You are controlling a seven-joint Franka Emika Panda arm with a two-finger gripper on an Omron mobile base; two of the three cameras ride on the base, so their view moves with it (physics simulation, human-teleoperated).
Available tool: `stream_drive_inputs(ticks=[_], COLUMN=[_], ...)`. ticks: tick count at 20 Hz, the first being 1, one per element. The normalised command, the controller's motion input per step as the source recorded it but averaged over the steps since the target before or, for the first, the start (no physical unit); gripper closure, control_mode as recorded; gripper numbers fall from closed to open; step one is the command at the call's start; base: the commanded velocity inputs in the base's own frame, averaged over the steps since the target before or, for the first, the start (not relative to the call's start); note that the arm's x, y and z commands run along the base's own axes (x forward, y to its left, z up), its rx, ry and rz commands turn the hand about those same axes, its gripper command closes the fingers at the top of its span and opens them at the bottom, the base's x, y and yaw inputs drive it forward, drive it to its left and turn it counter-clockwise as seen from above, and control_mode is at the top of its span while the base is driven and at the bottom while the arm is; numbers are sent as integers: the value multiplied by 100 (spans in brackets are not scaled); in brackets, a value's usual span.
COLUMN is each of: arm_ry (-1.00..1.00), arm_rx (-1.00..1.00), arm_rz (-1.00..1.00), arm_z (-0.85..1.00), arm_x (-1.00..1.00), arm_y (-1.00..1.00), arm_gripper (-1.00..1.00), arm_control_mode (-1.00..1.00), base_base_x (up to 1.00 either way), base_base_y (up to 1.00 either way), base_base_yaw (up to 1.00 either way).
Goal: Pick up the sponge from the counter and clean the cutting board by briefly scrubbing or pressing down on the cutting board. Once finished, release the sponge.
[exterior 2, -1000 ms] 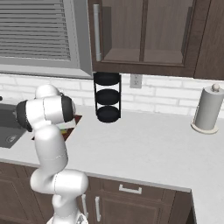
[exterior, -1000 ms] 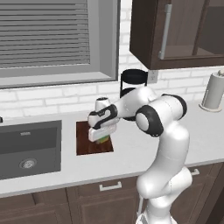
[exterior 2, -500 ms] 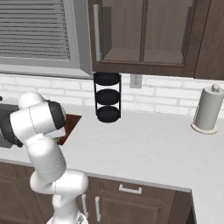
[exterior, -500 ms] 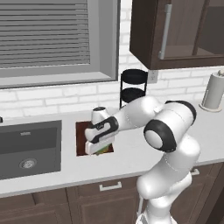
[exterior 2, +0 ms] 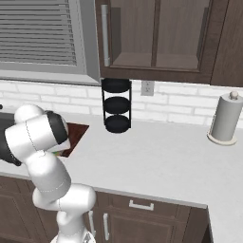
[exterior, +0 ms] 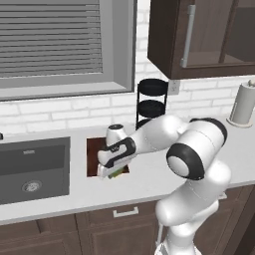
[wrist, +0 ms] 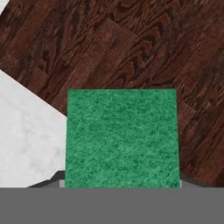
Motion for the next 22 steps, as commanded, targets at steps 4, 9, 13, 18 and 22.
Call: stream_drive_inputs(ticks=[4,9,13,18,22], arm_ry=[0,-2,-9,-5,-4], arm_rx=[0,0,0,0,0], arm_rz=[-3,0,0,0,0], arm_z=[21,26,1,-2,-12], arm_x=[72,7,51,88,85], arm_y=[0,3,10,7,9], arm_gripper=[100,100,100,100,100], arm_control_mode=[-100,-100,-100,-100,-100], base_base_x=[0,0,0,0,0], base_base_y=[0,0,0,0,0], base_base_yaw=[0,0,0,0,0])
